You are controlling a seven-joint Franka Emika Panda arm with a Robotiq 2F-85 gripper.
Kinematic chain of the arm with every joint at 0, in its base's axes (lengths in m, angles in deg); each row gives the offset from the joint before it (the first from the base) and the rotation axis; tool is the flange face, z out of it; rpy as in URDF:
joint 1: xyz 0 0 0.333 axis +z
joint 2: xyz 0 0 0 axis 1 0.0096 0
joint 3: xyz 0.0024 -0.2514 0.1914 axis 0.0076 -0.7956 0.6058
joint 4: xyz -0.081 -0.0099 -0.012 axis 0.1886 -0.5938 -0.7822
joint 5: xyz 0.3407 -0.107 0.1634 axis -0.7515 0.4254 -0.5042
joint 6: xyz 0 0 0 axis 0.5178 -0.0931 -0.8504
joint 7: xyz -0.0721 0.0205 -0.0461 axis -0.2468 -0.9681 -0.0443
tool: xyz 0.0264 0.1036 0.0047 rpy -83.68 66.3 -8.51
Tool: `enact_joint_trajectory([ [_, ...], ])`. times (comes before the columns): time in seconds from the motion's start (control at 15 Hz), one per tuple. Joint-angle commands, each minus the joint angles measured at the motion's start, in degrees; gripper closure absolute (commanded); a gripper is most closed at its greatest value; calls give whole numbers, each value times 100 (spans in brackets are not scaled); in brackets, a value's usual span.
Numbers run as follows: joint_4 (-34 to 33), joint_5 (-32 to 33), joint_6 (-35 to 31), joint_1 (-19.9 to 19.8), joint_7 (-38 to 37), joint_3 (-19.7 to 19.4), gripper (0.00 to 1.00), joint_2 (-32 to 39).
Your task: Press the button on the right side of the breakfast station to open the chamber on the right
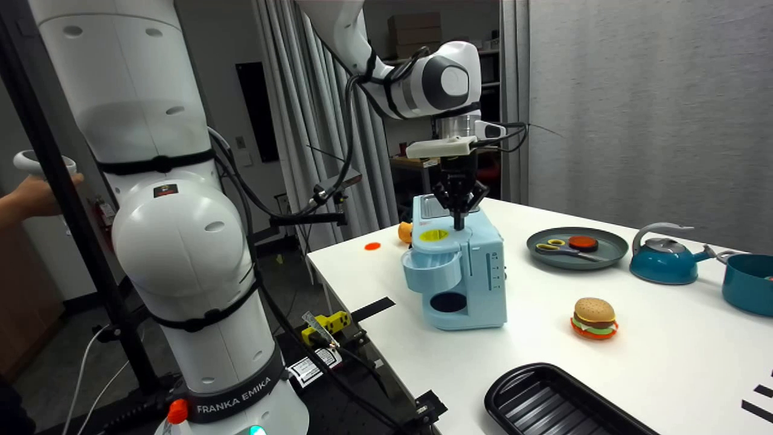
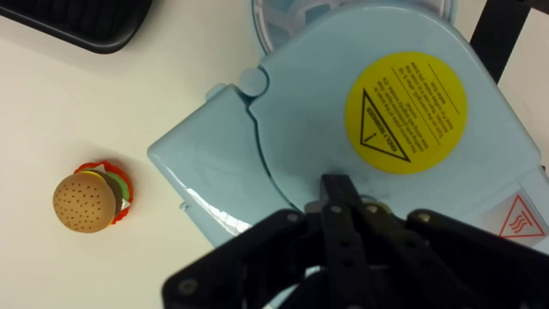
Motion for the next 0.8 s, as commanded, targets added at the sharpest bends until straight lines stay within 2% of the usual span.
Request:
enact_joint_trajectory([
  [0.0,570,-33,-175,22,-50,19,100,-121],
  [0.73,635,335,-221,240,39,282,100,-667],
])
